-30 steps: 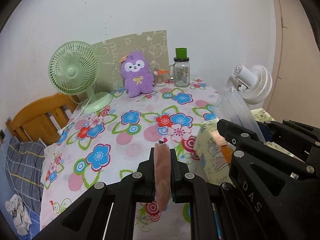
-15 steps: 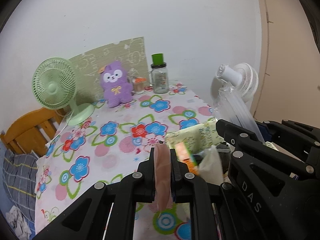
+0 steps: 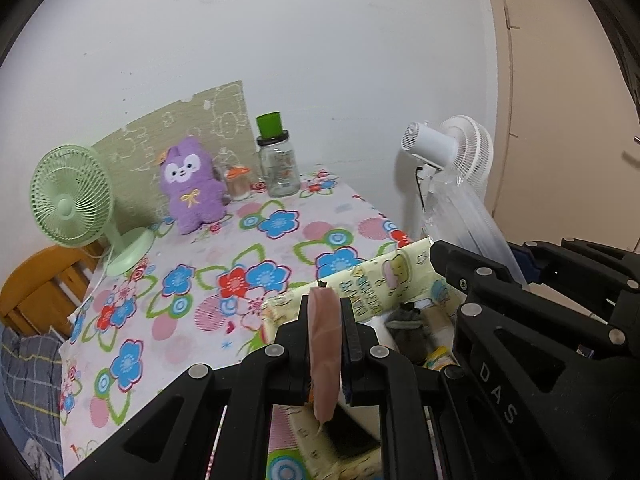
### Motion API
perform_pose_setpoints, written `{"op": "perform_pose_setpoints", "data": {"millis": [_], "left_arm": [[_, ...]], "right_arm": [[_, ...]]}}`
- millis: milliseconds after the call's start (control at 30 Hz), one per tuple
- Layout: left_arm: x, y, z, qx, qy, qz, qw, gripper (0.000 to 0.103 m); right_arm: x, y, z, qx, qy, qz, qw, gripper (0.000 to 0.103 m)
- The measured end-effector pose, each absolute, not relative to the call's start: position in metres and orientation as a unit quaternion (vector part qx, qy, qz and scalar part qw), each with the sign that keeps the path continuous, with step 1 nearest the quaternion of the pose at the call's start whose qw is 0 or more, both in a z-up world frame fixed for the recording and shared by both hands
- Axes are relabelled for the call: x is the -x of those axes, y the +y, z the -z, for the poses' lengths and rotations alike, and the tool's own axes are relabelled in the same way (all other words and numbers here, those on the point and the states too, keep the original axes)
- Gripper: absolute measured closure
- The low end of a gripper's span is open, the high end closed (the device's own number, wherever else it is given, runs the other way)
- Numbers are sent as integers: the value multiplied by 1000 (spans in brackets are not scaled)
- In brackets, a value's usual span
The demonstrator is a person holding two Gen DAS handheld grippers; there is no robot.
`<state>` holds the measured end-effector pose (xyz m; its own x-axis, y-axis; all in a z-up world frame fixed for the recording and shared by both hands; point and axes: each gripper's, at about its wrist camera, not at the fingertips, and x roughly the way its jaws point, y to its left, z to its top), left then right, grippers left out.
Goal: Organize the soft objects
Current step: 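Open both tools to drop the wipes pack and plastic bag into the box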
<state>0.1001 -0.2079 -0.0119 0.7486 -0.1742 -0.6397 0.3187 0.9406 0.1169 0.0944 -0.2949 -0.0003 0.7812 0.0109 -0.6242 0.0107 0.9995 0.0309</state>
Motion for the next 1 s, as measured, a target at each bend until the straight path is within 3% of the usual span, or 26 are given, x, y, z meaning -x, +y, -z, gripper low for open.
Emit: {"op": "perform_pose_setpoints", "data": {"millis": [267, 333, 400, 567, 700, 1000], "left_arm": [[-114, -226, 24, -111, 345, 141, 921, 93], [-116, -229, 28, -112, 348, 143, 920, 86], [-117, -232, 32, -117, 347, 139, 920, 68], [-121, -235, 40, -130, 347, 128, 920, 59], [-124, -234, 43, -134, 352, 122, 918, 37], [-126, -232, 52, -151, 364, 116, 912, 27]], "right_arm": [[-109, -314, 13, -22, 345, 6, 938, 85], [-111, -317, 18, -24, 348, 7, 937, 85], [-113, -319, 22, -24, 353, 4, 935, 85], [-119, -319, 33, -24, 364, 0, 931, 85], [-123, -319, 38, -26, 369, -9, 929, 85], [-133, -314, 52, -27, 387, -23, 921, 85]]}}
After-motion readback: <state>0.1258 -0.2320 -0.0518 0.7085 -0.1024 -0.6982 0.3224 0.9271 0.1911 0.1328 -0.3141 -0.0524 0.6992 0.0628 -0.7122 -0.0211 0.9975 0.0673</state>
